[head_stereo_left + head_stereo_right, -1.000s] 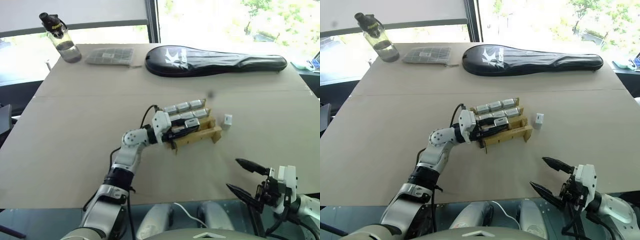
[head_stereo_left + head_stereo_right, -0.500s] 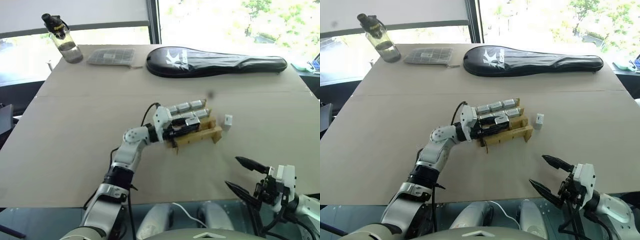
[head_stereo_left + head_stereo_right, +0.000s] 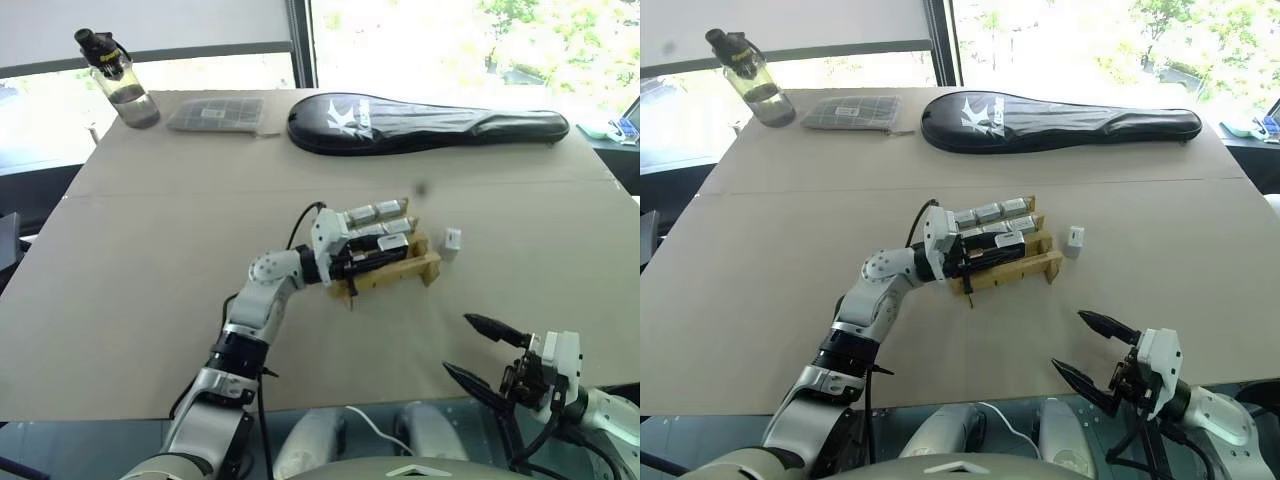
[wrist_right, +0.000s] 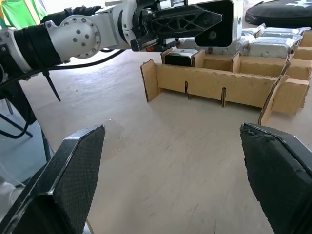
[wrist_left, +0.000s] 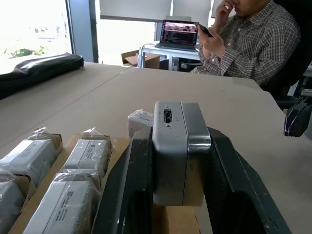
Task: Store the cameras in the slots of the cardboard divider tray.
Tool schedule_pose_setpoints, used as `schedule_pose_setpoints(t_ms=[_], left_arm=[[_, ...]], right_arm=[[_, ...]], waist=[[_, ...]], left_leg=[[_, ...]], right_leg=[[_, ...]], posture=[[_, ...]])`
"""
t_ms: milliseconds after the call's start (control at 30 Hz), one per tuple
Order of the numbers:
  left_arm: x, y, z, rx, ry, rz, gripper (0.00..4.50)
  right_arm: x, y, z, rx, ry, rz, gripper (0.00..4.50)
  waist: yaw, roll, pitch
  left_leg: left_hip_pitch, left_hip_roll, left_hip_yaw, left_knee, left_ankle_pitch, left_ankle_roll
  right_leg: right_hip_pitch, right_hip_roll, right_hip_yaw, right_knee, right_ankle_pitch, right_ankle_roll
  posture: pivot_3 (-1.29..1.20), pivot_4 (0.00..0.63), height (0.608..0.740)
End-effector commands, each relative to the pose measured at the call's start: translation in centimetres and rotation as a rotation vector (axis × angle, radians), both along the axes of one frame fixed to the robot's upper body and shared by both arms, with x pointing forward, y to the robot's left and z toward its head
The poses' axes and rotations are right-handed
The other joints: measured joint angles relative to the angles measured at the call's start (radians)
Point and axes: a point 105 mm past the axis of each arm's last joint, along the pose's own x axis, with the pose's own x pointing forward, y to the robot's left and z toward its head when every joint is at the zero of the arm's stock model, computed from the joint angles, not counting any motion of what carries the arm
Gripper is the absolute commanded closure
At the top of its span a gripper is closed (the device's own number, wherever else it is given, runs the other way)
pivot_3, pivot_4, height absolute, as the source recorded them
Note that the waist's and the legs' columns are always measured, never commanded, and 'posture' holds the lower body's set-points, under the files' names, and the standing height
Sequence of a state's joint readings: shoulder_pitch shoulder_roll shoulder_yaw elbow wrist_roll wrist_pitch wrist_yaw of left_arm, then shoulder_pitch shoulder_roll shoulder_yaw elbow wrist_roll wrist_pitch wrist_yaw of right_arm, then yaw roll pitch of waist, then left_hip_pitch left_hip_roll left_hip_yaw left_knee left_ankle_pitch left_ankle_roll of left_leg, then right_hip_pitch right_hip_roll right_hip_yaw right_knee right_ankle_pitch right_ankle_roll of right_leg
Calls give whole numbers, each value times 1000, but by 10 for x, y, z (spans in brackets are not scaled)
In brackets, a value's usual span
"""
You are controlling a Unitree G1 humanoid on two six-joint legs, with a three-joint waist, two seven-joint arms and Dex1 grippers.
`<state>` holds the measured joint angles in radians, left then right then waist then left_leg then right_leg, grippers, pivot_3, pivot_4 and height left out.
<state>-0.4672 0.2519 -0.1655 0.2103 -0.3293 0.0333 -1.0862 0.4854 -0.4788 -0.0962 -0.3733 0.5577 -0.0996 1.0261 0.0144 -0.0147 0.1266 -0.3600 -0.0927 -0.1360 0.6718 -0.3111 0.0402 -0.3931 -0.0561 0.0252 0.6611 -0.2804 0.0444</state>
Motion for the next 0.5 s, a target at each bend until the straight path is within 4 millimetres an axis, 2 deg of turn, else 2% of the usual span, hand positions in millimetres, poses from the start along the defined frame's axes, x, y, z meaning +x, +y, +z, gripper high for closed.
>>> schedule_pose_setpoints(t_ms=[33, 300, 500], left_arm=[[0, 3, 3, 7, -30, 16, 3675], [3, 13, -1, 37, -8, 64, 3675], [7, 14, -5, 53, 0, 99, 3675]], right_arm=[[-1, 0, 6, 7, -36, -2, 87], [-1, 4, 11, 26, -44, -3, 87], [4, 3, 15, 47, -47, -51, 87]], waist=[[0, 0, 0], [0, 0, 0], [1, 0, 0]], left_leg=[[0, 0, 0, 0, 0, 0], [0, 0, 0, 0, 0, 0], [0, 0, 0, 0, 0, 0]], right_leg=[[0, 0, 0, 0, 0, 0], [0, 0, 0, 0, 0, 0], [0, 0, 0, 0, 0, 0]], posture=[[0, 150, 740], [0, 150, 740], [0, 150, 740]])
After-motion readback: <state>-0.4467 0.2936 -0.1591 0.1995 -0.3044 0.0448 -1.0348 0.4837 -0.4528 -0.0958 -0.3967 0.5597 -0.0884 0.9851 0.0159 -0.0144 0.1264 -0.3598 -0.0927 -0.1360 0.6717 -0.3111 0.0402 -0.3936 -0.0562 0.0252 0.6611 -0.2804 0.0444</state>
